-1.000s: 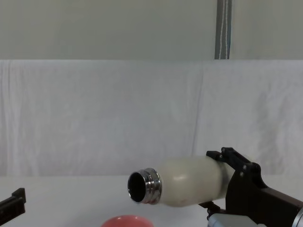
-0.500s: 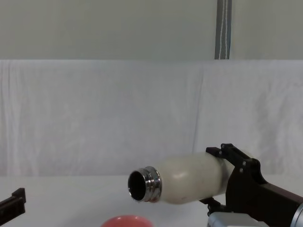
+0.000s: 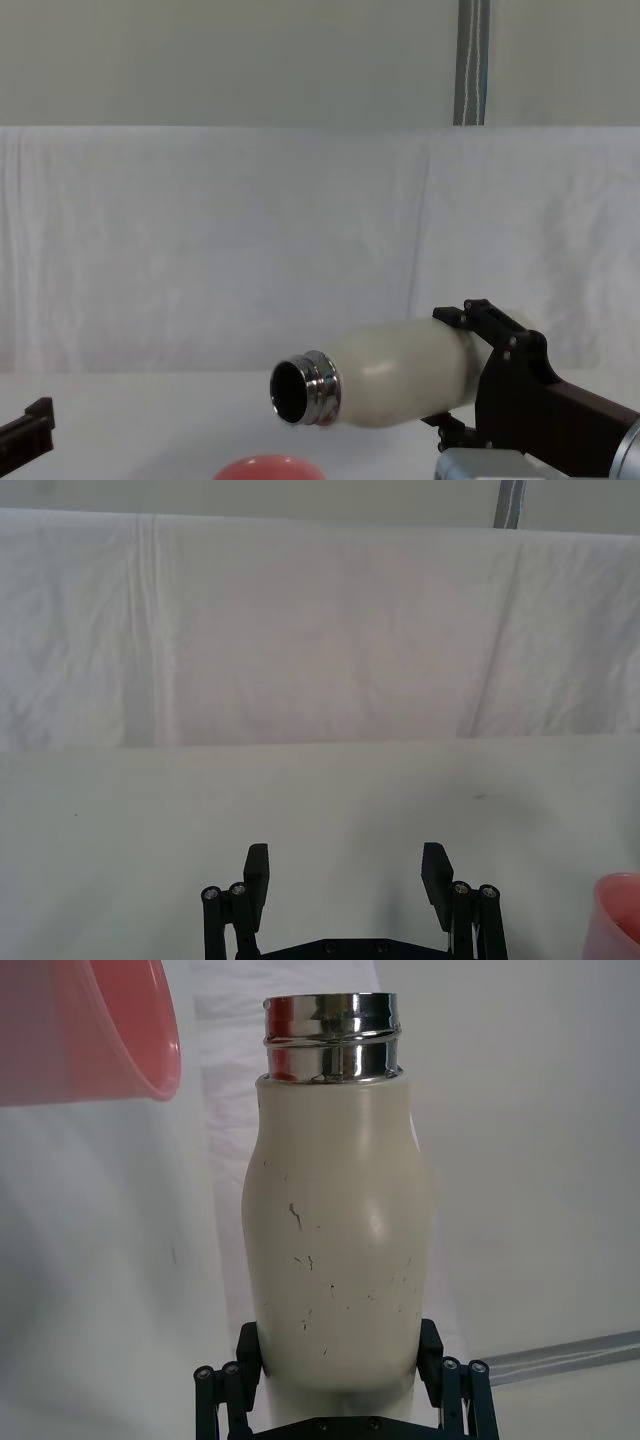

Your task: Grasp the thermos with one hand and pour water into the cup lid.

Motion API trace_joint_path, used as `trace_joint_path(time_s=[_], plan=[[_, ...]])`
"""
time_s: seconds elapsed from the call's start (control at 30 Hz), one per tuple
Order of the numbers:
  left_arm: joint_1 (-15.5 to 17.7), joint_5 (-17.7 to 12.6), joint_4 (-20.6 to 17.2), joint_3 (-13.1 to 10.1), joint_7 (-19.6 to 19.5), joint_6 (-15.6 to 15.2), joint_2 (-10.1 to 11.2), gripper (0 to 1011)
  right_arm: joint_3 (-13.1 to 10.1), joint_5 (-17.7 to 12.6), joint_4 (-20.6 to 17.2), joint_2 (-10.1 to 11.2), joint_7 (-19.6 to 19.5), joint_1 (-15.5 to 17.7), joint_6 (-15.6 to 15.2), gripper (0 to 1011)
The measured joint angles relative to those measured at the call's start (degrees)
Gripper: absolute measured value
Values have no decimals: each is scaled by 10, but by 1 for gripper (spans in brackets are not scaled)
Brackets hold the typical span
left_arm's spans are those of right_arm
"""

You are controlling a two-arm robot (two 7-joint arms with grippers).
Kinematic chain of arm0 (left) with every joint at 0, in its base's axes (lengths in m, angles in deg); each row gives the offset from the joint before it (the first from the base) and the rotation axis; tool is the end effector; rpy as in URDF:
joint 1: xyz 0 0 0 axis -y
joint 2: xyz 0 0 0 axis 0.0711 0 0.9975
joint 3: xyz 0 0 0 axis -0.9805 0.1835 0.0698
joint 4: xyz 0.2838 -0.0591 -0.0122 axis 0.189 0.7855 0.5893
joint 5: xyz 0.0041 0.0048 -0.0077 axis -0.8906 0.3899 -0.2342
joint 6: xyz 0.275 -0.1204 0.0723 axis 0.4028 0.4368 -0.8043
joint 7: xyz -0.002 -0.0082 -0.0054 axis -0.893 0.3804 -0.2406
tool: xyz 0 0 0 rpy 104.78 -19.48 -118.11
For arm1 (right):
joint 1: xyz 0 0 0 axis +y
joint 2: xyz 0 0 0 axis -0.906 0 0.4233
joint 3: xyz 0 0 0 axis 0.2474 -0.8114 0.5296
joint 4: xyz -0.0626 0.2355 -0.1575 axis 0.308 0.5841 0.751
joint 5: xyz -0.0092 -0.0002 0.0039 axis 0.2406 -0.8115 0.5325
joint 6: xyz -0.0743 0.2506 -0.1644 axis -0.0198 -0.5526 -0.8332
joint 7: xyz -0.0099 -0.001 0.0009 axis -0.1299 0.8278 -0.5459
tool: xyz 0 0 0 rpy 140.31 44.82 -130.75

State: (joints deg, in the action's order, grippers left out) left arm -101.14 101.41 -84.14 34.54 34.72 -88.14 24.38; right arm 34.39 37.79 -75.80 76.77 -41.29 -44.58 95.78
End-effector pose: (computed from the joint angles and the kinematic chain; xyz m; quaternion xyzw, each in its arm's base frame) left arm 0.2529 0.0376 -0.2852 -0.0174 0.0065 0.6616 0.7496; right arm 0.3791 0.0325 -0.3099 -0.2541 -0.6127 -0.3674 0.6519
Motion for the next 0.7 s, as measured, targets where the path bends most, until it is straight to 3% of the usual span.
trace_joint_path(time_s=[0.7], plan=[[0,0,0,0,0,0,0,1001,7,10,9,3,-12,-12,0,953]])
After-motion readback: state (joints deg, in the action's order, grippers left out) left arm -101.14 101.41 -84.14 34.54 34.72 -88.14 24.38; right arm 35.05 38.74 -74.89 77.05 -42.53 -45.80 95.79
